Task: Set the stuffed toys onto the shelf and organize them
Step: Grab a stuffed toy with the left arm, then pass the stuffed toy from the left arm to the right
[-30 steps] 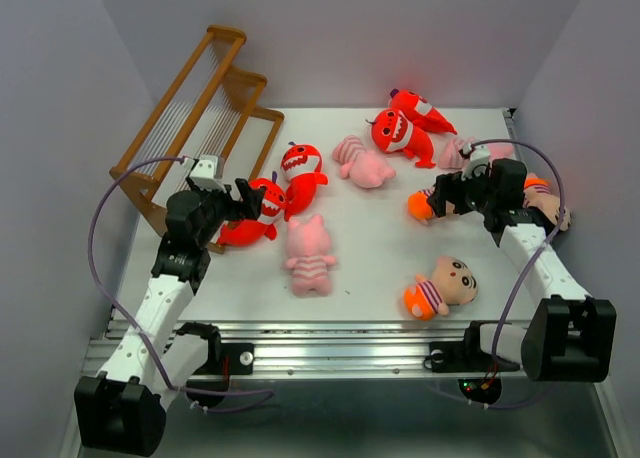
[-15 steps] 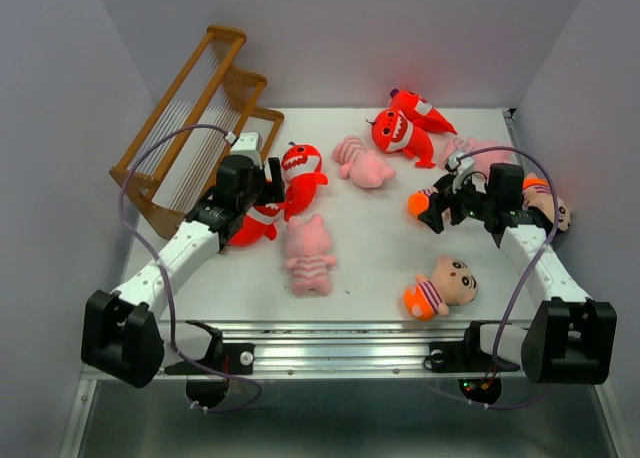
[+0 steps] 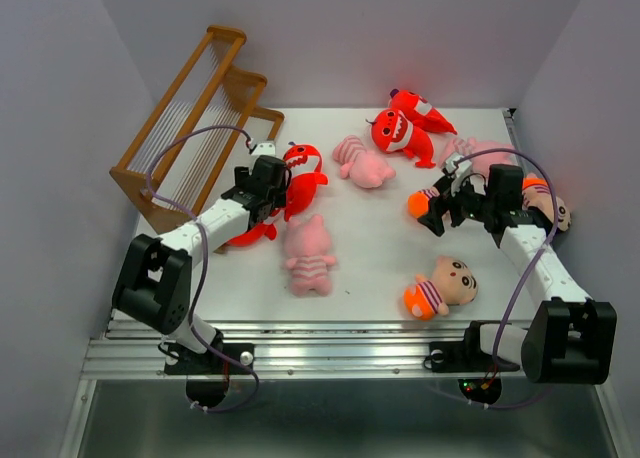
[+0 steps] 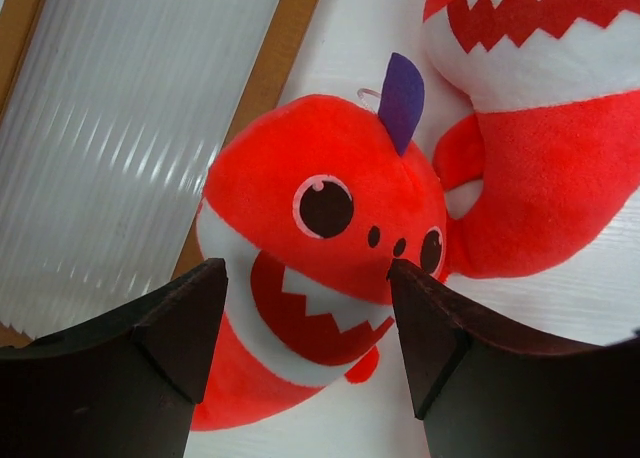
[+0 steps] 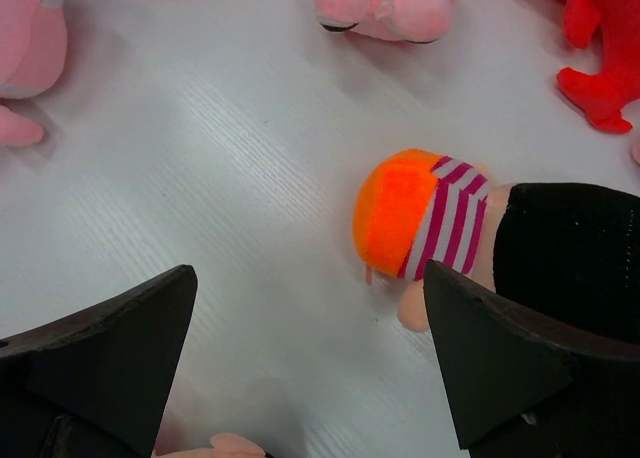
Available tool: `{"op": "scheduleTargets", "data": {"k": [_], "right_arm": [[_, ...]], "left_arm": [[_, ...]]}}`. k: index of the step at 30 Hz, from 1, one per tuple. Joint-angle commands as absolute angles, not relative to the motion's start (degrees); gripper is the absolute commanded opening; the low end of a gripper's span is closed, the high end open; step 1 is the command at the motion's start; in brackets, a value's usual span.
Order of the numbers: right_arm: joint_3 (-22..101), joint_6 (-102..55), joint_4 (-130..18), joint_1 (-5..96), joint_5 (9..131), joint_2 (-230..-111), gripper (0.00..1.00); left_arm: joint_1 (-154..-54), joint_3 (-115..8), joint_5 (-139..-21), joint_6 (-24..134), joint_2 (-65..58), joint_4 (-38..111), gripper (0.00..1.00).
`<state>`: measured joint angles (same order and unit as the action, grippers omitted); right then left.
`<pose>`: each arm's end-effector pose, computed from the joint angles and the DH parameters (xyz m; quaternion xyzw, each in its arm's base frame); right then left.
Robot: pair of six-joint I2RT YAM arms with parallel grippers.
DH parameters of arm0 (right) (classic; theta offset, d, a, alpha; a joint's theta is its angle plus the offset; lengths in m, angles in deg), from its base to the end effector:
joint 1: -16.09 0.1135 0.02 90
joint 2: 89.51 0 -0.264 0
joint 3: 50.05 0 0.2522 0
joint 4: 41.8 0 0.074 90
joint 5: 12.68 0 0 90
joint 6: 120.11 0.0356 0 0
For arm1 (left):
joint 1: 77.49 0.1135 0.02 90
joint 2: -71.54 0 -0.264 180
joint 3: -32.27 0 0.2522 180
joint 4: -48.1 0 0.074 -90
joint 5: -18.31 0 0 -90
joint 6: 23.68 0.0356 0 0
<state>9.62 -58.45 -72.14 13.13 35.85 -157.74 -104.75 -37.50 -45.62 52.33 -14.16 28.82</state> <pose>0.2507 0.0106 0.2579 -0.3343 0.7896 0.1988 0.4746 0.2999 -0.1369 0.2464 -0.0031 0.8712 0.0295 0.4901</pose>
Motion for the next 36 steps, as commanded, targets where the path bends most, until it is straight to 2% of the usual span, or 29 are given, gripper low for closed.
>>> {"op": "scheduleTargets", "data": {"k": [1,3,5,6,7,9,10,15,21,27,32,36], "right_arm": [[9.1,-59.6,-72.3,12.9,33.7,-156.4,1.0],[9.1,-59.6,-72.2,12.9,33.4,-156.3,1.0],[9.0,-59.4,-72.3,12.9,32.8,-156.0,1.0],[8.9,-59.4,-72.3,12.9,32.8,-155.9,1.0],[9.1,-59.0,-72.2,12.9,32.7,-155.9,1.0],[9.2,-58.6,-72.2,12.9,32.7,-156.0,1.0],[9.5,-57.5,-72.1,12.9,32.8,-156.0,1.0],[10.6,-53.5,-72.0,12.9,30.1,-156.0,1.0],[13.7,-50.8,-74.0,13.4,17.5,-159.0,1.0],[22.7,-49.7,-79.1,22.1,17.9,-166.3,1.0],[27.3,-33.1,-69.5,29.9,17.0,-170.9,1.0],[24.7,-13.8,-49.7,32.6,17.8,-171.4,1.0]], "left_arm": [[-104.9,-41.4,-43.6,53.8,-18.0,30.1,0.72],[-104.8,-42.4,-44.0,53.8,-19.5,30.1,0.67],[-104.8,-42.7,-44.2,53.4,-20.5,30.1,0.52],[-104.8,-42.7,-44.2,52.9,-20.6,30.3,0.44],[-104.8,-42.6,-44.5,52.6,-20.4,30.5,0.3],[-104.8,-42.0,-45.1,51.9,-19.7,30.5,0.15],[-104.8,-41.8,-45.8,51.2,-18.7,30.6,0.02],[-104.8,-39.8,-49.7,47.3,-12.0,30.6,0.0],[-104.7,-37.8,-55.4,34.7,-1.6,31.3,0.0],[-105.0,-36.2,-64.2,18.9,3.4,36.6,0.0],[-107.5,-33.9,-65.6,3.6,3.6,42.8,0.0],[-110.3,-33.7,-61.1,-6.8,3.7,44.9,0.0]]}}
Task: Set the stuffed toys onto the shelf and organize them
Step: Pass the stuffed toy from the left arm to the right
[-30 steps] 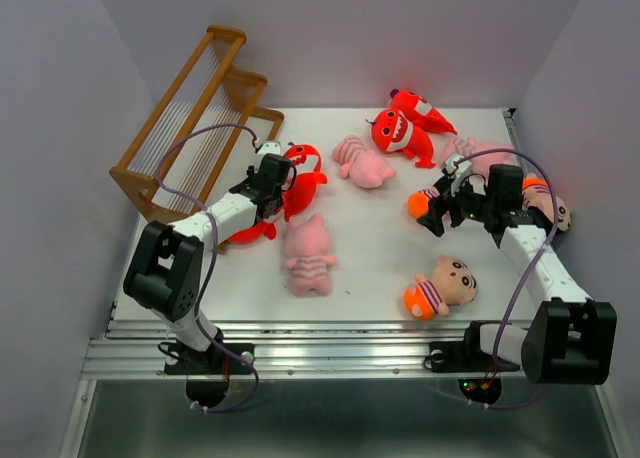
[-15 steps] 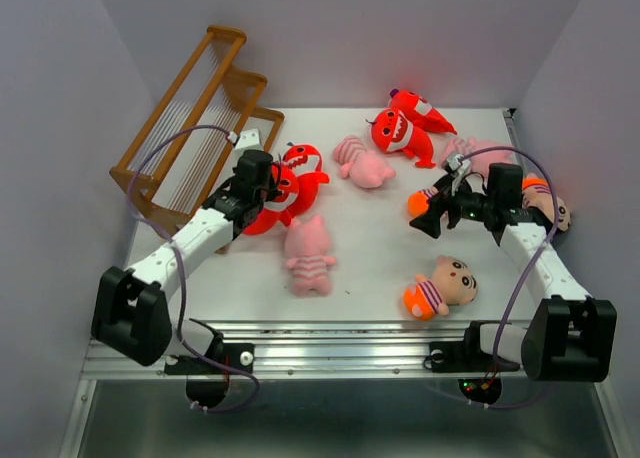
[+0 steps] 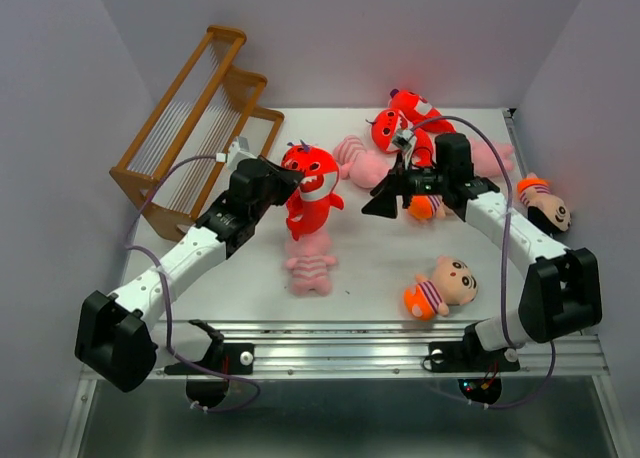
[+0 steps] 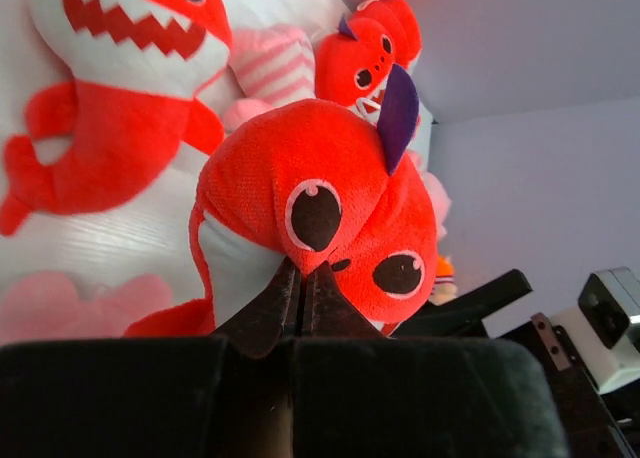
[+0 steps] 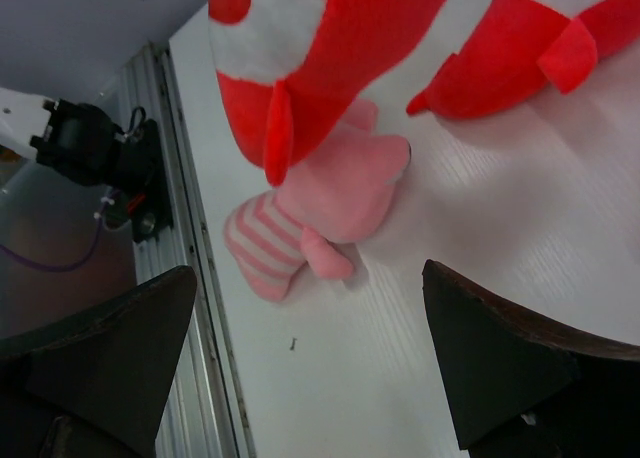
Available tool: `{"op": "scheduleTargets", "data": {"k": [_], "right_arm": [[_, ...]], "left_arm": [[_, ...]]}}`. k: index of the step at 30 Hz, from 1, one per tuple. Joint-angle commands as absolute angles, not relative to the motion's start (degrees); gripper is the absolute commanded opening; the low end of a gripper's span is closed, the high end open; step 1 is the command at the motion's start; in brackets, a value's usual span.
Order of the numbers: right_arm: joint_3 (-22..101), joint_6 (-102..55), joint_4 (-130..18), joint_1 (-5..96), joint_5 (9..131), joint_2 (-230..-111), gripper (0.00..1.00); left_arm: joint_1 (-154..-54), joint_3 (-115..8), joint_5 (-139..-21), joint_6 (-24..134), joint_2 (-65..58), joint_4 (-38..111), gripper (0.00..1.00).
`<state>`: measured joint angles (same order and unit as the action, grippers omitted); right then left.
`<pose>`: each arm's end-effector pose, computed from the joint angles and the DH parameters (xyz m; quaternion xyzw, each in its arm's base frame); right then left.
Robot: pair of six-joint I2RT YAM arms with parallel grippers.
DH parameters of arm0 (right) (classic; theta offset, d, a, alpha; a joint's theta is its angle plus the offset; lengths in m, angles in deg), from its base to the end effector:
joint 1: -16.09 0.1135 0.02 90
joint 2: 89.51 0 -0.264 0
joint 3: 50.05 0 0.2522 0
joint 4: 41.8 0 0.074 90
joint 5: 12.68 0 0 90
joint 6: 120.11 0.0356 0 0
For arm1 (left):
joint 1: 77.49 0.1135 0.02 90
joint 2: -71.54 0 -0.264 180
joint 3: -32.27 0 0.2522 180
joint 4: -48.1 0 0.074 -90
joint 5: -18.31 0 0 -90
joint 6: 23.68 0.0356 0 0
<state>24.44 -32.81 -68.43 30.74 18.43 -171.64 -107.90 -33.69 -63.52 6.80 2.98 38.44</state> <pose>0.2924 0.1079 0.2895 -0.3433 0.7264 0.4746 0.3596 0.2459 -0.1385 0.3246 -0.2384 0.7404 -0.4031 0.4821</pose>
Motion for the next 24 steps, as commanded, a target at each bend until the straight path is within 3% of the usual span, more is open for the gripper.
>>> {"op": "scheduleTargets", "data": {"k": [1,6,15,16,19,20,24], "right_arm": [[24.0,-10.6,-45.1,33.1,19.1,-171.4,1.0],[26.7,-10.8,-46.2,35.4,26.0,-174.8,1.0],[28.0,-6.8,-42.8,39.4,27.4,-179.9,0.99],[28.0,-6.6,-42.6,40.0,27.8,-180.2,0.95],[28.0,-5.8,-41.7,40.0,25.2,-181.1,0.67],[28.0,-5.5,-41.2,40.0,24.5,-181.3,0.48],[27.7,-4.5,-39.1,40.0,22.9,-180.6,0.22]], "left_arm": [[-110.7,-33.7,-59.2,-9.7,3.6,45.6,0.0],[-112.8,-33.6,-58.1,-15.1,2.7,47.8,0.0],[-116.2,-34.2,-57.8,-19.2,-0.7,50.4,0.0],[-116.3,-34.3,-57.8,-19.3,-0.9,50.9,0.0],[-116.8,-34.6,-57.3,-18.8,-1.1,51.0,0.0],[-116.8,-34.5,-57.3,-18.8,-1.0,51.0,0.0],[-116.8,-33.4,-57.8,-18.2,-0.1,51.4,0.0]]}}
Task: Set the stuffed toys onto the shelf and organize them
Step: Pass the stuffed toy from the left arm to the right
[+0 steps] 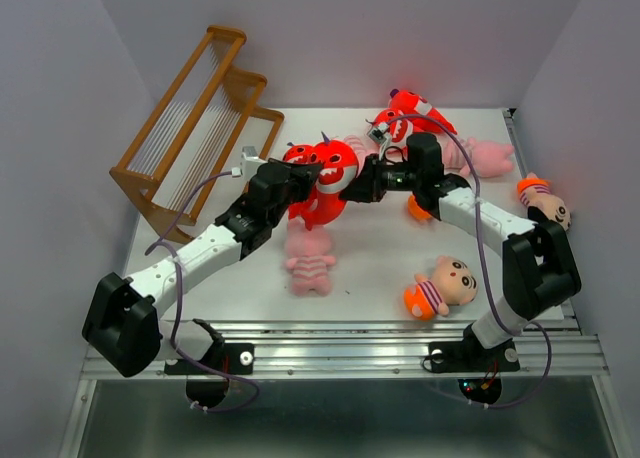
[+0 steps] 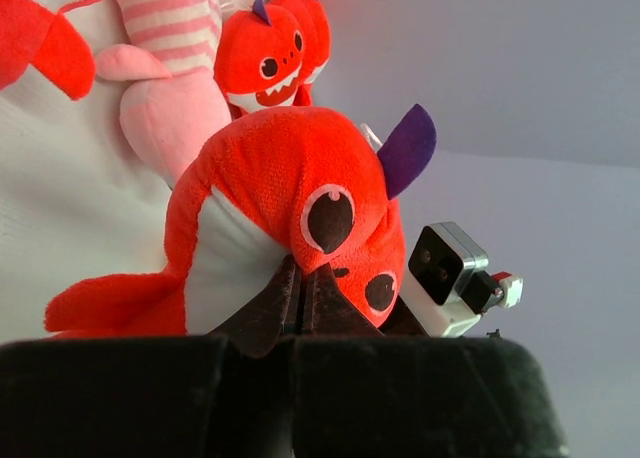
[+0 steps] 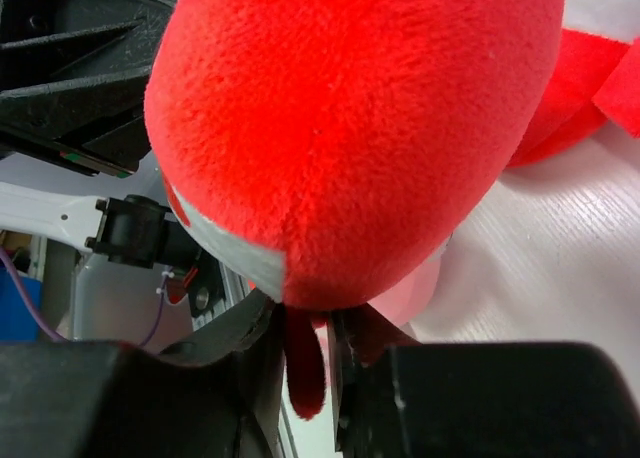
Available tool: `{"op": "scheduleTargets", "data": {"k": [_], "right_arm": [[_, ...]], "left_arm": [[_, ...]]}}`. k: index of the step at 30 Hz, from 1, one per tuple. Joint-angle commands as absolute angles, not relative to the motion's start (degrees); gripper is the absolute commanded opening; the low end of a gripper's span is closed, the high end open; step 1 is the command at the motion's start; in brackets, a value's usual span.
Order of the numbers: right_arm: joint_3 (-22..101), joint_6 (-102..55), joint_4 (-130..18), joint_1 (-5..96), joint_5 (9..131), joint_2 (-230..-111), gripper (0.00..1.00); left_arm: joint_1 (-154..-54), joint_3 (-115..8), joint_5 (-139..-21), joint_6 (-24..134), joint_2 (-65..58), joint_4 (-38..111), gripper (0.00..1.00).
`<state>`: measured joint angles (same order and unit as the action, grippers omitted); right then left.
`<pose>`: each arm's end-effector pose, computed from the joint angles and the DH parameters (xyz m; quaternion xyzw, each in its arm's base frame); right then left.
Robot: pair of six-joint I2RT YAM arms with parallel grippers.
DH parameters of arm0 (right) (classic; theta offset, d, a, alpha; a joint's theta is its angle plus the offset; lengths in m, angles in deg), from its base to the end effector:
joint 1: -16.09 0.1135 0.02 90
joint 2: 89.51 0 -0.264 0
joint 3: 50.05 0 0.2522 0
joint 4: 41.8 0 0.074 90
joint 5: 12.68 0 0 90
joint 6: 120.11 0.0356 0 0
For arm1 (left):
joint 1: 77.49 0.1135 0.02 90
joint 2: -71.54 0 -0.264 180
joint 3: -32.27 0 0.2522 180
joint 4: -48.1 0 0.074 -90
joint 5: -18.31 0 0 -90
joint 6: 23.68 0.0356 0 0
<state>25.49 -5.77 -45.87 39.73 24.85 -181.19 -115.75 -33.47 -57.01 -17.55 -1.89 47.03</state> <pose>0.3183 0.1701 0.2742 -0.2484 0.7372 0.5399 0.3214 0.2426 -0.1798 0.3163 -0.3685 0.6617 -0.5182 0.3973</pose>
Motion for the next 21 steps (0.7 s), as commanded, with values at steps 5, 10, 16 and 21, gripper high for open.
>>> {"op": "scheduleTargets", "data": {"k": [5,10,16,21], "right_arm": [[27.3,-7.1,-39.2,40.0,21.0,-178.3,0.04],[25.9,-11.4,-40.3,38.9,18.2,-174.5,0.01],[26.5,-21.0,-51.2,38.3,17.8,-170.7,0.01],[28.7,-25.8,-57.9,38.3,16.7,-169.9,0.01]], "left_arm": [[-116.8,-30.4,-59.5,-14.0,1.9,54.2,0.0],[-116.6,-27.6,-59.9,-3.8,6.7,55.3,0.36],[-115.1,-25.3,-65.9,14.2,13.5,54.5,0.94],[-114.1,-26.2,-75.6,28.1,15.1,51.8,0.97]]}}
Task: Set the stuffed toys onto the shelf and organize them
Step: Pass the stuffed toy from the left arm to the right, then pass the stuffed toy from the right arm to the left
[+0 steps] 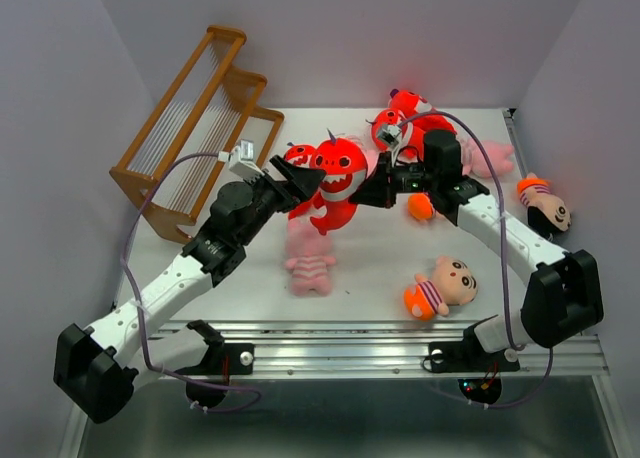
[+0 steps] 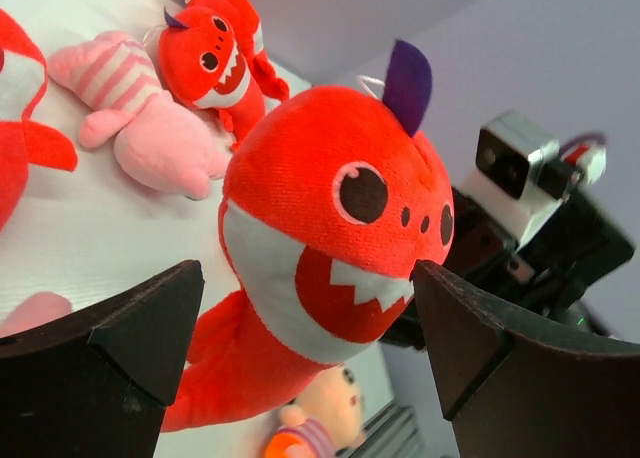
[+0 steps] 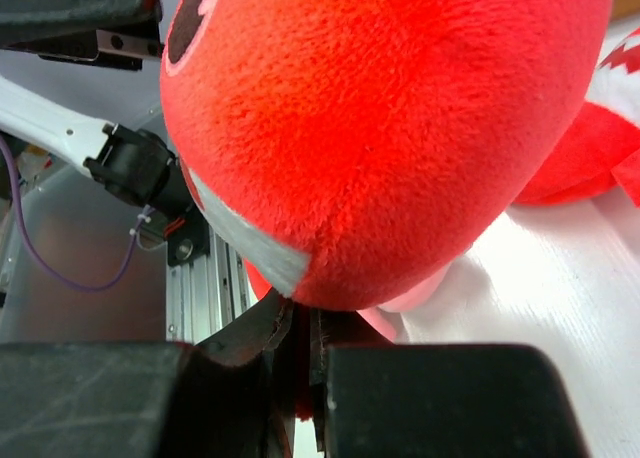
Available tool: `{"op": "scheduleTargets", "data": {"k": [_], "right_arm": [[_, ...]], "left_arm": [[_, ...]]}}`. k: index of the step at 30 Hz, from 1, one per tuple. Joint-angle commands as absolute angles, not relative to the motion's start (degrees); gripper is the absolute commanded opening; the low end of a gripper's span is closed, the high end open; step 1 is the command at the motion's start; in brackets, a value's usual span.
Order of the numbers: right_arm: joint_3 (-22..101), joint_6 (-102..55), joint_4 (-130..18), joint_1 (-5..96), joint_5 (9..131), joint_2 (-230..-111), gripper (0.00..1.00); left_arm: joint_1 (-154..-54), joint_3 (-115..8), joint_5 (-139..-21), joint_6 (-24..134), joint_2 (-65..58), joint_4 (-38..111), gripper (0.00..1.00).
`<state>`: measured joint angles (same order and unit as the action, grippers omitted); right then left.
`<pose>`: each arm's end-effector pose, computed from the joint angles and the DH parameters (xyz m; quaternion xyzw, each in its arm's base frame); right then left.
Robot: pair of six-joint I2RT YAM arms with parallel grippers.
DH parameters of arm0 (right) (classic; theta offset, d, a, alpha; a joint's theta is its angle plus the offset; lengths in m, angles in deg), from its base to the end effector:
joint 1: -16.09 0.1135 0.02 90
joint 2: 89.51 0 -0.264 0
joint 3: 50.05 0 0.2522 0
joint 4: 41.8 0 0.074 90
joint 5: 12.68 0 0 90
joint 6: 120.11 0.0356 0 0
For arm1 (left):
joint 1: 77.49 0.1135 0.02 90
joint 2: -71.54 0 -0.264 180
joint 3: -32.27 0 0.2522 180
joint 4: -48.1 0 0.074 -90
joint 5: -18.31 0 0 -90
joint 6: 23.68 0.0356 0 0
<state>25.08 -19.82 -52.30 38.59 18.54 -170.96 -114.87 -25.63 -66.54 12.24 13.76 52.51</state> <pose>0.2839 0.1506 0.3201 -0.3653 0.6645 0.5246 0.3870 0.1931 -0.1435 0.3460 -0.1311 0.6659 -0.5041 0.5340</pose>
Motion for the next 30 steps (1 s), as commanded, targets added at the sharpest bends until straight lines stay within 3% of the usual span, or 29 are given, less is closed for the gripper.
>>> {"op": "scheduleTargets", "data": {"k": [1,9,17,30], "right_arm": [[29.4,-27.5,-60.5,38.3,16.9,-169.8,0.01],[33.7,-27.4,-65.1,37.2,18.6,-169.9,0.01],[38.7,-19.8,-64.7,35.0,15.7,-173.0,0.01],[36.0,-6.5,-52.5,35.0,9.9,-177.1,0.01]], "left_arm": [[-114.1,-26.5,-78.8,32.8,15.3,50.4,0.97],[-114.1,-22.6,-88.9,49.3,21.2,46.6,0.97],[-114.5,-15.2,-93.7,48.4,24.9,53.9,0.94],[-115.8,-16.8,-88.7,47.5,17.6,61.8,0.87]]}}
